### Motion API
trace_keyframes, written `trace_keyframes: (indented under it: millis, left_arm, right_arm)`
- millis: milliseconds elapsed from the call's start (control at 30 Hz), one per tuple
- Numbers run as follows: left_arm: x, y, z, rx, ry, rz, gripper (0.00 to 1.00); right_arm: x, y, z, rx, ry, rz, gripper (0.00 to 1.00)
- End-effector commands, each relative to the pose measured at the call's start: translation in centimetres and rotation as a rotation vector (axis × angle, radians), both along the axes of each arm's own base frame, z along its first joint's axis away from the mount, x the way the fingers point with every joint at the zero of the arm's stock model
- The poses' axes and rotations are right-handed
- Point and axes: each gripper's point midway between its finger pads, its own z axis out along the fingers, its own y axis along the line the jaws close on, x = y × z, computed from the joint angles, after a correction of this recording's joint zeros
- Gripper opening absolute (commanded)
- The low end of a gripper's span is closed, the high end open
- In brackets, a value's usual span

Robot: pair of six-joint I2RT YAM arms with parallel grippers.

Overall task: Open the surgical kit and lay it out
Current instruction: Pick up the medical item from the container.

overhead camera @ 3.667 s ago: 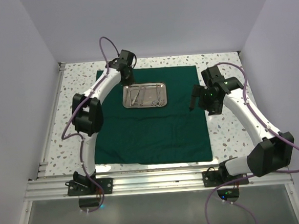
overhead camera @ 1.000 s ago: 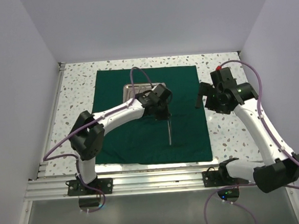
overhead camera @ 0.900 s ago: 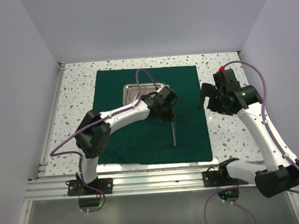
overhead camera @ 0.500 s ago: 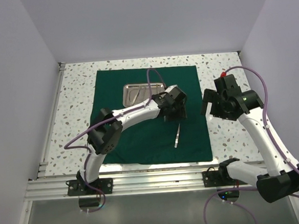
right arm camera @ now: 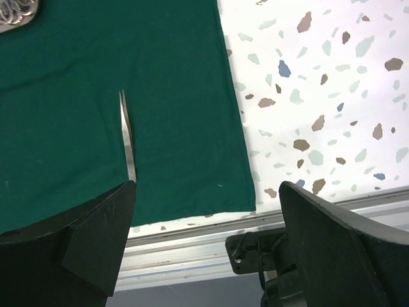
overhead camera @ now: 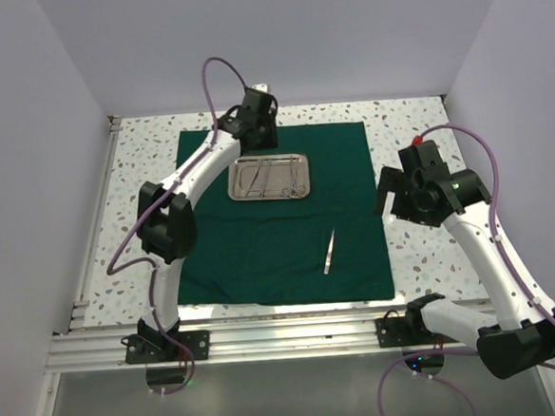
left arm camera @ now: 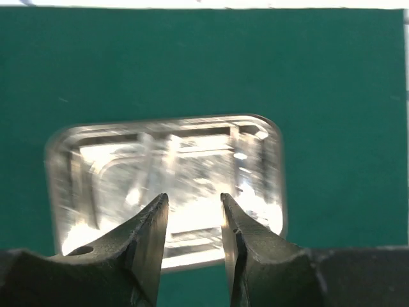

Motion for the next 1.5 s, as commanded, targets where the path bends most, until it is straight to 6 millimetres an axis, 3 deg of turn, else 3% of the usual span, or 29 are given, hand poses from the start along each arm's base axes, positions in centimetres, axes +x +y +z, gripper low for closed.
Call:
trace_keyframes:
  millis: [0,300,700,1167,1333,1467]
  left_arm:
    - [1.7,2.7,-2.0,0.166,-0.005,-0.107,0.42]
    - [2.4,4.7,-6.1,0.264,0.034,-0.159,0.46]
    - [2.3,7.5,-9.7,0.322,0.098,-0.145,0.42]
    - [2.0,8.1,-14.6,0.356,0.168,-0.174,0.4]
    - [2.2,8.7,-16.4,0.349,0.207,-0.172,0.31]
    - [2.3,9.0,-17.2,0.292,0.24,-0.179,0.12]
  right_arm:
    - [-0.5,-1.1,0.3,-0.035,0.016,-0.052,0.98]
    - [-0.7,-1.3,-0.4,-0.052,0.065,-0.082,0.98]
    - [-0.2,-1.2,-1.5,-0.062,0.094,-0.082,0.99]
    - [0.5,-1.3,-1.7,-0.087,0.108,-0.072,0.98]
    - [0.8,-1.4,-1.7,-0.102,0.11,-0.068,0.98]
    - [1.2,-1.4,-1.6,-0.103,0.104,-0.068,0.98]
